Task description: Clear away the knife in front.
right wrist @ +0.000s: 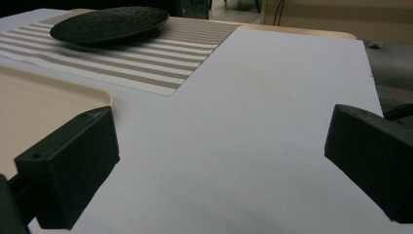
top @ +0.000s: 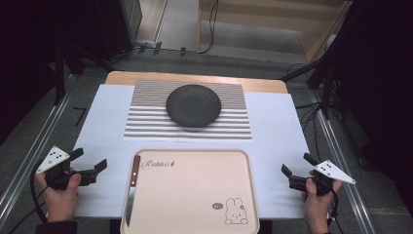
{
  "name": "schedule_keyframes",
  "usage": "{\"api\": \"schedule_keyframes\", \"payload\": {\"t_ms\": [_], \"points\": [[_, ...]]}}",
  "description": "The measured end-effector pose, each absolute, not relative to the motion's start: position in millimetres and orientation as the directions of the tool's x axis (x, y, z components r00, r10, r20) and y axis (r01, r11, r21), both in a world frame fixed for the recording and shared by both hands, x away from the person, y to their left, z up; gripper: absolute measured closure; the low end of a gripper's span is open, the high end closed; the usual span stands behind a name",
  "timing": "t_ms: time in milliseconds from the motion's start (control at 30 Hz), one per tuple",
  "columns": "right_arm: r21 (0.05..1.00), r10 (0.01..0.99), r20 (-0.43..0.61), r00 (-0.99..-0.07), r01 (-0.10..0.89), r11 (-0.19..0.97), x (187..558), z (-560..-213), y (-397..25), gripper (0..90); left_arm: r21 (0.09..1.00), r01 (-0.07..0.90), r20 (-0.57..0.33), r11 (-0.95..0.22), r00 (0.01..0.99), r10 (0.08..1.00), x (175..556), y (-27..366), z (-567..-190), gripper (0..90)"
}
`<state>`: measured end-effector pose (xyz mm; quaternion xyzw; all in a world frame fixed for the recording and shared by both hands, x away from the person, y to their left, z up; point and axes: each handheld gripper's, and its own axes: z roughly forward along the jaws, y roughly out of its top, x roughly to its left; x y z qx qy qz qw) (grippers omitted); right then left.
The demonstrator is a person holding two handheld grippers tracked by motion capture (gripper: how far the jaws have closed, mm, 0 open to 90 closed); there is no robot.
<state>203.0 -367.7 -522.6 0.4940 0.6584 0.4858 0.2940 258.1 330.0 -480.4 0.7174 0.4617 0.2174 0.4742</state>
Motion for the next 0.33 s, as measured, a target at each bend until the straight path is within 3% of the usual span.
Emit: {"api": "schedule_keyframes", "payload": {"t_ms": [333], "points": [[0.931, 0.936, 0.092, -0.340, 0.363, 0.040, 203.1, -522.6, -367.9, 0.0, 0.877, 0.464, -0.128, -0.127, 0.479, 0.868, 259.5, 328.4, -481.5, 0.0]]}}
